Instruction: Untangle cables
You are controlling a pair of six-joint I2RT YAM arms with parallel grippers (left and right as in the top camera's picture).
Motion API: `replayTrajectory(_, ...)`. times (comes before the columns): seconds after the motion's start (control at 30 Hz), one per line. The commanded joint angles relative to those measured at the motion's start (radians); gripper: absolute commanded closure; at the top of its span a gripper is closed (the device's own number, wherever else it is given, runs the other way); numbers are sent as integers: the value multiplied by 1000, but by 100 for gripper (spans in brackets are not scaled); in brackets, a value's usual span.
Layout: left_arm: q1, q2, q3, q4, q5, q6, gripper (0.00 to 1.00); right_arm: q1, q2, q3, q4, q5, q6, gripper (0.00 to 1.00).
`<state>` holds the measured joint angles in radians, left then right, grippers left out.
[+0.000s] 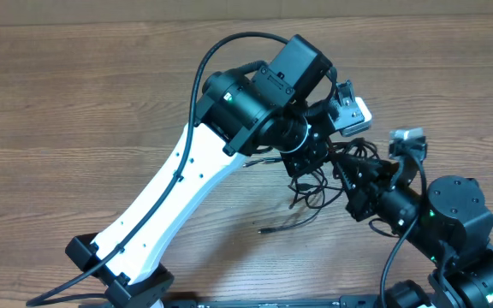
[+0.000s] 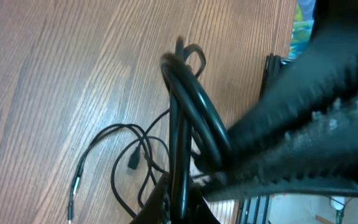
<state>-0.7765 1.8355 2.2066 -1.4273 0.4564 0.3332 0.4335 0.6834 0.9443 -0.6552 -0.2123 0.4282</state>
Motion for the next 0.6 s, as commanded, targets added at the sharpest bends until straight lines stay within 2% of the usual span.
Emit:
replayTrajectory(0.0, 2, -14, 21, 16, 41, 21, 96, 3, -9, 20, 7, -83, -45, 96)
replayTrajectory(0.23, 4, -14, 21, 29, 0, 11, 96, 3, -9, 20, -9, -111, -45, 96)
replayTrajectory(0.43, 4, -14, 21, 77, -239, -217, 96, 3, -9, 20, -6, -207, -111, 96)
replayTrajectory(0.57, 4, -14, 21, 109, -335, -336, 96, 3, -9, 20, -8, -319, -173, 96)
